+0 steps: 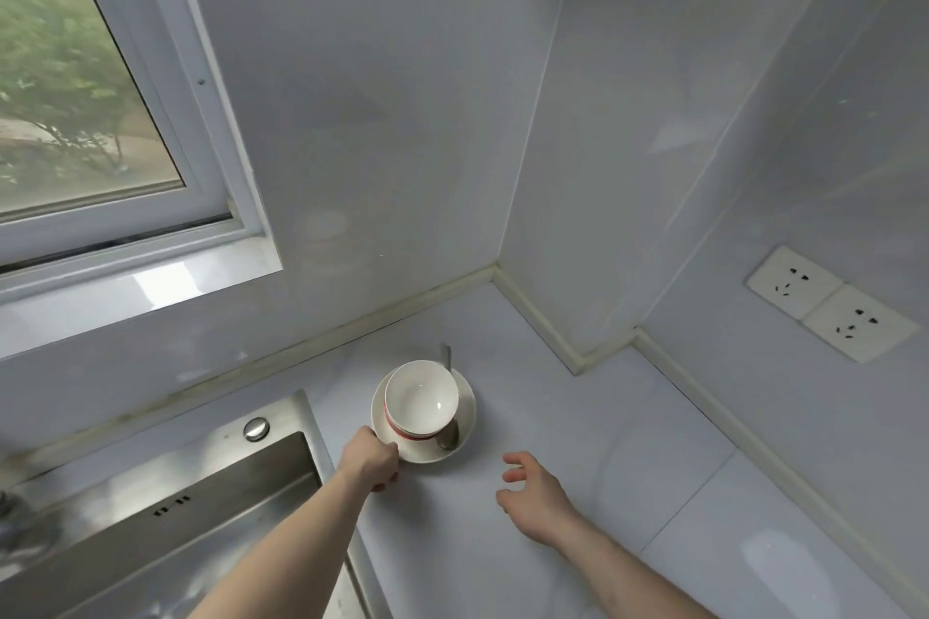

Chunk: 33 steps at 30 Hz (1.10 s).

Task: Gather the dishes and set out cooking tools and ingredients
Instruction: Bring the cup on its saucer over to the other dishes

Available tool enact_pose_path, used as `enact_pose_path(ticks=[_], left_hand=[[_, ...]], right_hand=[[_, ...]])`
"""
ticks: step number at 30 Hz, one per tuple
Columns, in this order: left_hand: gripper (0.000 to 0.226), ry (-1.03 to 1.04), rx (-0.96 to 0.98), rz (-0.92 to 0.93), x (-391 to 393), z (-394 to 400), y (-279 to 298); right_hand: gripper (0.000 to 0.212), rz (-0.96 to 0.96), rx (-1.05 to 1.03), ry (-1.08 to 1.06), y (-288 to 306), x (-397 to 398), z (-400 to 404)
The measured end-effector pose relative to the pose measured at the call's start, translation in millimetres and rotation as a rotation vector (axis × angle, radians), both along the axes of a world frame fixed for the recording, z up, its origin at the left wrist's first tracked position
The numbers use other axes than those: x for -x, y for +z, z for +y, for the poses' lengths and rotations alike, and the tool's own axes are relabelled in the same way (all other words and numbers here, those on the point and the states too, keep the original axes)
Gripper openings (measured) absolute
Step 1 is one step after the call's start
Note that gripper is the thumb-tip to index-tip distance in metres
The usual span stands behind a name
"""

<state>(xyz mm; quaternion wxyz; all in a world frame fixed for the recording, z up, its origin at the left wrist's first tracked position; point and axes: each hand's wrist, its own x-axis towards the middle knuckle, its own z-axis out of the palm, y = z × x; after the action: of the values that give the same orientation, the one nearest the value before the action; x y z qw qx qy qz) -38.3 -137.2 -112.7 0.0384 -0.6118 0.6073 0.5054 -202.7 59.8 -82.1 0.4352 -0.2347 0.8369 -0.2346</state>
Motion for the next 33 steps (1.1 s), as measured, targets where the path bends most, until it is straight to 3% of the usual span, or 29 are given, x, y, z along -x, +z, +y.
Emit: enact_pose_path(ticks=[9,13,20,26,33], left_hand=[[0.021,-0.015,-0.009,-0.054,-18.5,19.6,4.0],[0.016,-0.085,0.022,-0.100,-43.9,37.8,-9.2],[0.020,-0.207,0.080,-0.147,-71.4,74.7,-3.6],[0.016,-0.267,0.077,-0.158,-76.4,101.5,4.8],[0.020,-0.218,0.001,-0.024,-75.5,131.1,12.1]], right_hand=[[0.064,-0.070,-0.008,-0.067,-28.2,10.0,-27.2],[0.036,-0.058,0.010,-0.027,-28.0,-13.1,-28.2],[0.023,0.065,-0.024,0.053,-33.8,-42.2,4.2],[0.028,0.108,-0.089,0.002,-46.3,-56.1,34.1],[0.029,0.078,-0.038,-0.078,-28.1,-59.4,74.8]])
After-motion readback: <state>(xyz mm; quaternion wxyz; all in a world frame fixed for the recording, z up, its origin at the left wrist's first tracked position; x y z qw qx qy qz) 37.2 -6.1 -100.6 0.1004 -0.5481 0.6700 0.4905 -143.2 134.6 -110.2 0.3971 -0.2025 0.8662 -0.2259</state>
